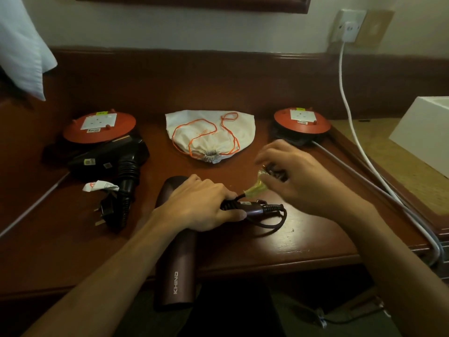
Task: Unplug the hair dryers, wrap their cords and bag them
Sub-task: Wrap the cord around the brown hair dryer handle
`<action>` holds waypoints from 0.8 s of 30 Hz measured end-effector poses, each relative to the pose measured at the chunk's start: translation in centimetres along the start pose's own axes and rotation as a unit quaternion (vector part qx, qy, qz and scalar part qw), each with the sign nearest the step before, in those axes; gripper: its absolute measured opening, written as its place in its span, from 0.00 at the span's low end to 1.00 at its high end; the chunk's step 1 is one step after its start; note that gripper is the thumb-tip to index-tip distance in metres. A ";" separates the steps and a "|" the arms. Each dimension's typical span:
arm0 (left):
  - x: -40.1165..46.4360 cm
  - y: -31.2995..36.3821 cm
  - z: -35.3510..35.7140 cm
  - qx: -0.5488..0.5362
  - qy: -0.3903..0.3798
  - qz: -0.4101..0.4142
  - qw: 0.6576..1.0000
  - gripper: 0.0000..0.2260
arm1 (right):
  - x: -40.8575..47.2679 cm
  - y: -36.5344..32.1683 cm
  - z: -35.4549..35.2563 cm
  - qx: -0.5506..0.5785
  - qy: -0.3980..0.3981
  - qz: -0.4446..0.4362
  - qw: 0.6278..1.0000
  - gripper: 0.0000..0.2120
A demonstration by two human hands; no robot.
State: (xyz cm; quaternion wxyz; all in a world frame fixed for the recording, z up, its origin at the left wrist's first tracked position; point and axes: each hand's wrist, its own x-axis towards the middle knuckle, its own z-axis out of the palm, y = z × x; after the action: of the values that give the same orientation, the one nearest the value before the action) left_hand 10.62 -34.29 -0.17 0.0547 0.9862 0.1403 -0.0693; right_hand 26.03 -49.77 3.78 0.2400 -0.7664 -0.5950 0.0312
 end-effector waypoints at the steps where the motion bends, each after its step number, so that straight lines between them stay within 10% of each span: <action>1: 0.0 0.0 0.0 -0.002 0.004 0.000 1.000 0.27 | -0.4 1.0 -0.1 0.022 0.008 0.034 0.999 0.16; 14: 0.1 0.3 -0.5 0.014 -0.005 0.005 1.000 0.28 | -5.5 4.8 2.6 0.240 -0.122 0.194 0.943 0.16; 24: 0.7 0.1 -1.1 -0.022 -0.061 0.003 0.998 0.24 | -5.3 2.1 3.4 0.008 0.005 0.107 0.994 0.23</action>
State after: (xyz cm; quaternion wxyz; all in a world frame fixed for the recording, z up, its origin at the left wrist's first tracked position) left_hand 11.49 -34.09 0.80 0.0851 0.9791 0.1353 -0.1260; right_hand 25.25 -53.92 -1.30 0.2447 -0.8237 -0.5083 0.0576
